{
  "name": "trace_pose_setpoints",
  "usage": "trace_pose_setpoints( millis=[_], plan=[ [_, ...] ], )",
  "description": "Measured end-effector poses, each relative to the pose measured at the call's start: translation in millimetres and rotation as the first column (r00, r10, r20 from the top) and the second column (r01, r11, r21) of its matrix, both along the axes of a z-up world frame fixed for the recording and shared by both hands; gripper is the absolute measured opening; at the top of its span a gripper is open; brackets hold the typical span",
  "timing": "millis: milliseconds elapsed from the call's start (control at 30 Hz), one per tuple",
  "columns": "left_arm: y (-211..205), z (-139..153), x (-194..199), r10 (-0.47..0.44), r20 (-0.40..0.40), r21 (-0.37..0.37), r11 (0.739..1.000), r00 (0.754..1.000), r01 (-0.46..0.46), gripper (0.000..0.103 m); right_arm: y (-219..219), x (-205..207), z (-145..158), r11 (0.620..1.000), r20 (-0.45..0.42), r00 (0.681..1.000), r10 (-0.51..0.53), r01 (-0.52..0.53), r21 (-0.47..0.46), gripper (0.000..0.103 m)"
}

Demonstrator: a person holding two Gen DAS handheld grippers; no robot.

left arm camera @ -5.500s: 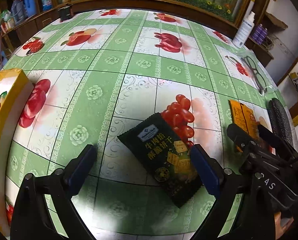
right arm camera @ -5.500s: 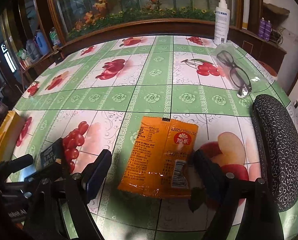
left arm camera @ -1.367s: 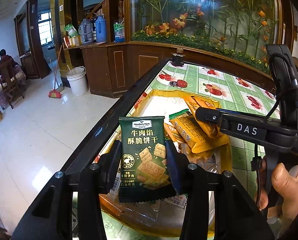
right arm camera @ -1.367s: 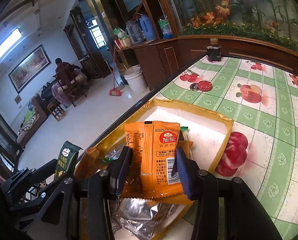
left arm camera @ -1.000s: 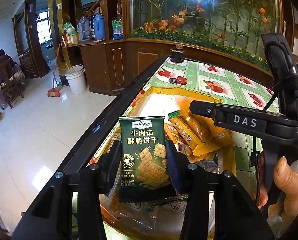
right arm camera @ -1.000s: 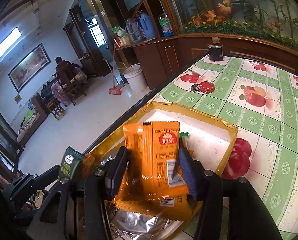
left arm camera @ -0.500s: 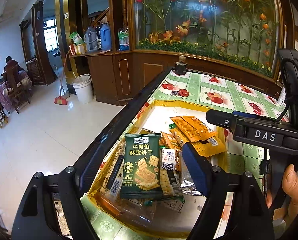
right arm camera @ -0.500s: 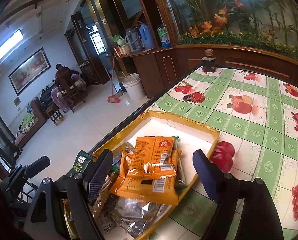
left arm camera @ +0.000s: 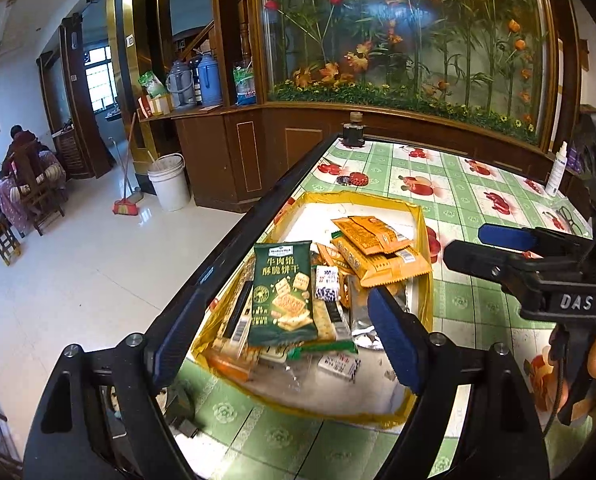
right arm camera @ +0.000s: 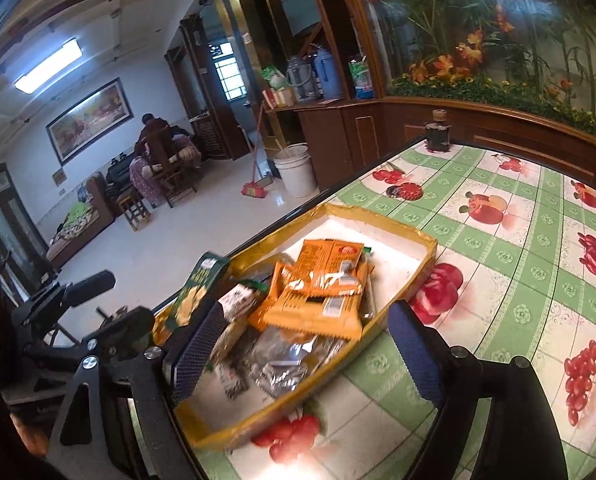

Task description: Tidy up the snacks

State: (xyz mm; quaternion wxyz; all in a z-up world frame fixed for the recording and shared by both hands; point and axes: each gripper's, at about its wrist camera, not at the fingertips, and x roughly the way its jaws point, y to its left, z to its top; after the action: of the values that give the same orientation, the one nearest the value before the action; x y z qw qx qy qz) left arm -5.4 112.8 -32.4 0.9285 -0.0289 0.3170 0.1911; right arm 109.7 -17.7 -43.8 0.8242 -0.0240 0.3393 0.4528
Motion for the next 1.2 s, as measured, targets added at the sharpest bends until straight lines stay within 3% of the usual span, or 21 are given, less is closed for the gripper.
trace_pose_setpoints(
  millis=[233,633,767,1067,1133,1200],
  plan=[
    [-13.9,5.5,-23.2,-0.015,0.019,-0.016,1.000,1.000,0.015,0.084,-21.1,-34.3,-7.5,0.996,0.019,0.996,0.090,-0.090,-0.017,0.087],
    [-48.3,10.2,-61.1,-0.115,0.035,0.057,0.992,0.993,0.113,0.084,-47.7,-61.8,-9.2,0.987,0.053,0.987,0.154,-0.151,-0.045,0.087],
    [-53.0,13.3,-72.0,-0.109,0.041,0.090,0.990,0.993,0.105,0.084,-52.6,-64.5,-3.7,0.986,0.080,0.983,0.164,-0.160,-0.055,0.087],
    [-42.9,14.4,-87.7,-0.080,0.049,0.038,0.996,0.996,0.078,0.084,-45.7,-75.1,6.2,0.974,0.140,0.966,0.218,-0.207,-0.087,0.087],
    [-39.1,14.8,-91.1,-0.070,0.054,0.022,0.997,0.996,0.069,0.086,-40.7,-78.1,7.0,0.970,0.149,0.960,0.237,-0.225,-0.093,0.087],
    [-35.8,16.2,-94.9,-0.052,0.067,0.016,0.999,0.996,0.051,0.097,-36.0,-80.8,7.3,0.966,0.156,0.956,0.250,-0.237,-0.099,0.087]
  ],
)
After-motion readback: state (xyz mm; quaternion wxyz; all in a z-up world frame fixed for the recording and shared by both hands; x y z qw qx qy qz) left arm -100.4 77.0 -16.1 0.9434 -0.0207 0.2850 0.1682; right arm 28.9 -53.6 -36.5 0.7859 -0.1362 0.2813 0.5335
